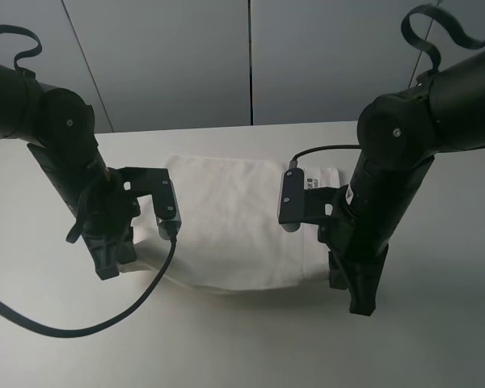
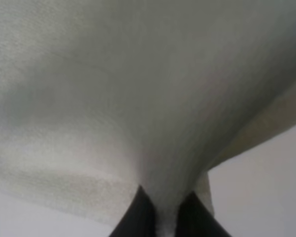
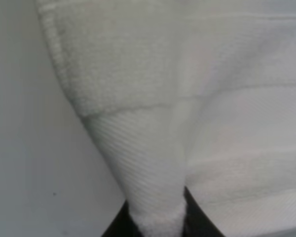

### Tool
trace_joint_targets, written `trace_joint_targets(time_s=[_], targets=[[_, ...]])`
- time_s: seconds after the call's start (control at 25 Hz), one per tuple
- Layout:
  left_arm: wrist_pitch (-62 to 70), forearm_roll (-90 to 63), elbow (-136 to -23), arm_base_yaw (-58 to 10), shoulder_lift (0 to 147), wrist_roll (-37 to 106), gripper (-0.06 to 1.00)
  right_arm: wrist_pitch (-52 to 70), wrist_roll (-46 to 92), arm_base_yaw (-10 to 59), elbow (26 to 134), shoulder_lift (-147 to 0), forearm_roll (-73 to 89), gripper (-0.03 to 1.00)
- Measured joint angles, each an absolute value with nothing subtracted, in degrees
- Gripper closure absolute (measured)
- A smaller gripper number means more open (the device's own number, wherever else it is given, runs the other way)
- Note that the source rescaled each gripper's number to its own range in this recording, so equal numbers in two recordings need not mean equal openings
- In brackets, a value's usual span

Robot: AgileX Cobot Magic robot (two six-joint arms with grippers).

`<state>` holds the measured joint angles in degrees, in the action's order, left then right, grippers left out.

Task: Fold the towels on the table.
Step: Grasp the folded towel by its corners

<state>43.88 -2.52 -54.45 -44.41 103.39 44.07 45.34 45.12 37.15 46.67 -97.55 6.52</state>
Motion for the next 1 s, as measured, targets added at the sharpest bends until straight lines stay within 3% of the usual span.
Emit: trace_joint_targets(time_s=[0.44, 1.0], targets=[[45.9, -6.2, -54.4, -47.3, 99.1, 43.0, 0.94, 50.5, 43.5, 37.2, 46.6, -92.6, 9.6, 0.96], [38.3, -1.2, -54.3, -47.3, 93.5, 25.1, 0.94, 48.3, 20.2, 37.2, 48.6, -87.0, -1.3, 0.96]])
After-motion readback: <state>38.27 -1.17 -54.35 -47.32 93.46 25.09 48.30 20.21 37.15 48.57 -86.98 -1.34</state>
